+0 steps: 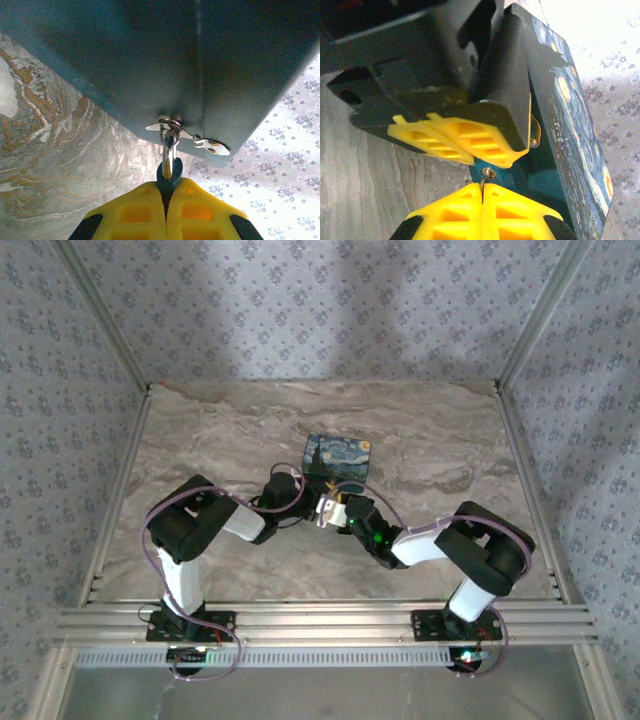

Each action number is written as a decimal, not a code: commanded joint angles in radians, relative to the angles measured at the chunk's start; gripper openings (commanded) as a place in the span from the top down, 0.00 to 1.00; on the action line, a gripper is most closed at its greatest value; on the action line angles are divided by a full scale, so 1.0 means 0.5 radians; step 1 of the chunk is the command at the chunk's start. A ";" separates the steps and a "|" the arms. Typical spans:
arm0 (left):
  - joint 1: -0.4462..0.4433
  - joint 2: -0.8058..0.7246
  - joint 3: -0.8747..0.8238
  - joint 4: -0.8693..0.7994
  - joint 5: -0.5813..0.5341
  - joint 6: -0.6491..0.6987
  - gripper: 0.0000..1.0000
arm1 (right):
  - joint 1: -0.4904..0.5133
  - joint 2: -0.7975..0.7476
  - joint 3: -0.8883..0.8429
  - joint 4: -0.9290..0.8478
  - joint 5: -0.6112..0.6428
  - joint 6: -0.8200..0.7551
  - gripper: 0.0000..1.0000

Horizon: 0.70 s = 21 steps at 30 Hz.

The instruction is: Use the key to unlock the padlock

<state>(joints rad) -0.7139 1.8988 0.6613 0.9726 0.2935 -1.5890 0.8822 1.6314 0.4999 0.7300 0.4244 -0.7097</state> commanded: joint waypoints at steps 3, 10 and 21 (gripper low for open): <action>-0.043 0.007 0.027 0.074 0.079 -0.007 1.00 | -0.003 -0.071 0.092 -0.043 0.004 0.624 1.00; -0.046 0.013 0.026 0.070 0.076 -0.008 1.00 | -0.018 -0.019 0.039 0.077 -0.172 0.948 1.00; -0.042 -0.034 0.009 0.028 0.061 0.051 0.88 | -0.062 -0.047 -0.008 0.018 -0.248 1.201 1.00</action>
<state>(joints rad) -0.7143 1.8999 0.6613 0.9707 0.2825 -1.5856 0.8581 1.6218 0.5045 0.7074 0.3473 -0.2005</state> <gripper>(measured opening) 0.101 0.061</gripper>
